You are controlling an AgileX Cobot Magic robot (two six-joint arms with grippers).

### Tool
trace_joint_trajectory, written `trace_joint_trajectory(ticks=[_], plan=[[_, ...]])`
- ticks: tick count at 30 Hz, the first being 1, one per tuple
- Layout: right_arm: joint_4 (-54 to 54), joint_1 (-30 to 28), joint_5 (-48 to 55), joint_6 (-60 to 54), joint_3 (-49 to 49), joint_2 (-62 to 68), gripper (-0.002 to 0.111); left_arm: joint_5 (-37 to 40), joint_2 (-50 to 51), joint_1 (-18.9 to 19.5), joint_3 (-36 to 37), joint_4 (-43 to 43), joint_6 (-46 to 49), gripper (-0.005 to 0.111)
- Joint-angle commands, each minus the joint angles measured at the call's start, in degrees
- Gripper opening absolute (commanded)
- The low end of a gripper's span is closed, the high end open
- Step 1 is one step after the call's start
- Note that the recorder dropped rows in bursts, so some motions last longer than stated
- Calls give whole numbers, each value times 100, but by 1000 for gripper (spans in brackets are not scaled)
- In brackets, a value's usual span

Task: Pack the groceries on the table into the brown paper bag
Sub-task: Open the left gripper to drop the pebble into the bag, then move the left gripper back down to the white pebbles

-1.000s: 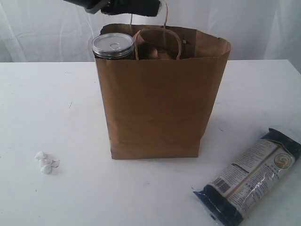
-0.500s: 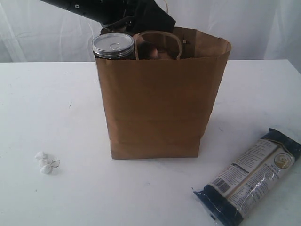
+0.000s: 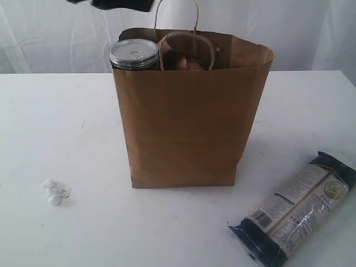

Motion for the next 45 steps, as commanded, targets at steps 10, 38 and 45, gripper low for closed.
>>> trace_joint_trajectory(ticks=[10,38,45], plan=[[7,-53,-10,0,30,-24,0,362,-1559,1070,219,1027,-701,61],[7,-53,-10,0,30,-24,0,468,-2931,1073,4287,3237,-4498,57],[7,-53,-10,0,30,-24,0,-650,-2037,1073,4773,3418,-5227,57]])
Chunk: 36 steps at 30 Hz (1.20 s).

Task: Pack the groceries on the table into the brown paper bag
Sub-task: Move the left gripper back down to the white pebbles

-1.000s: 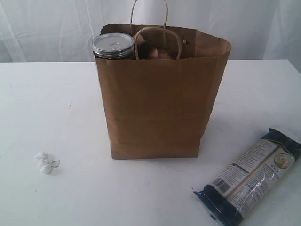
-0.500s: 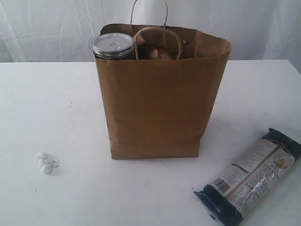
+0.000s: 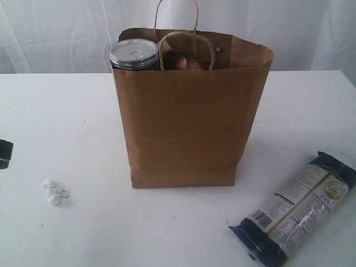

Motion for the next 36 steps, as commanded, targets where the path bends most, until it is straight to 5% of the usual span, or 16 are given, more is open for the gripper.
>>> trace_joint_trajectory(ticks=[1,21,36], plan=[[7,-53,-10,0,30,-24,0,-589,630,2,128,278,-623,57],[7,-53,-10,0,30,-24,0,-2389,3157,227,116,332,-1130,57],[7,-53,-10,0,30,-24,0,-3023,3636,552,116,332,-1091,57]])
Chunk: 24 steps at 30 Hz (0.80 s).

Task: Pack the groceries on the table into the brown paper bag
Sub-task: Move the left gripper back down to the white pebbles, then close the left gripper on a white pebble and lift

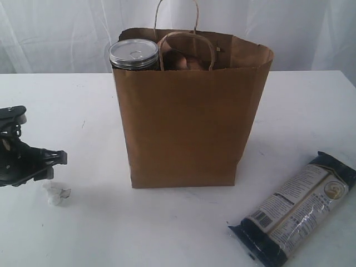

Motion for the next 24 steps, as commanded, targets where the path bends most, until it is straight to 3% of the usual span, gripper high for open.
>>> trace_joint_trajectory(ticks=[1,15,24], plan=[[7,-53,-10,0,30,-24,0,-118,96,18,21,30,-15,57],[7,-53,-10,0,30,-24,0,-159,634,18,-260,67,13,57],[7,-53,-10,0,30,-24,0,479,820,7,-348,67,56,57]])
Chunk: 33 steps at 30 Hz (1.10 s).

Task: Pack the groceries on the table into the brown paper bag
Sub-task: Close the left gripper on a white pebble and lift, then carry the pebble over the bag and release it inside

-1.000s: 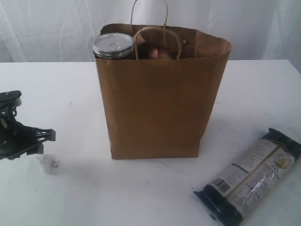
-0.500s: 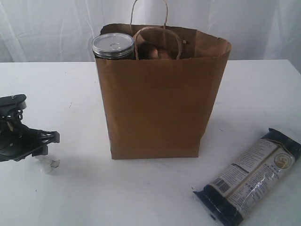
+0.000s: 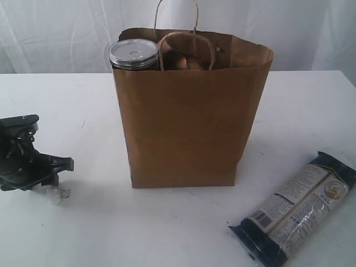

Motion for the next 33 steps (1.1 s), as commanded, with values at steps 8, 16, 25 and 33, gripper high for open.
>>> trace_joint_trajectory(ticks=[8,16,25,33], plan=[[7,-53,-10,0,30,-24,0,251,18,7,-1,0,113,27],[7,-53,-10,0,30,-24,0,1035,-1018,7,-892,13,1093,0],[7,-53,-10,0,30,-24,0,1639,-2689,7,-2359,-1189,2141,0],[7,-53,-10,0,30,-24,0,2613,-2879,-256,-3583,-4364,5214,0]])
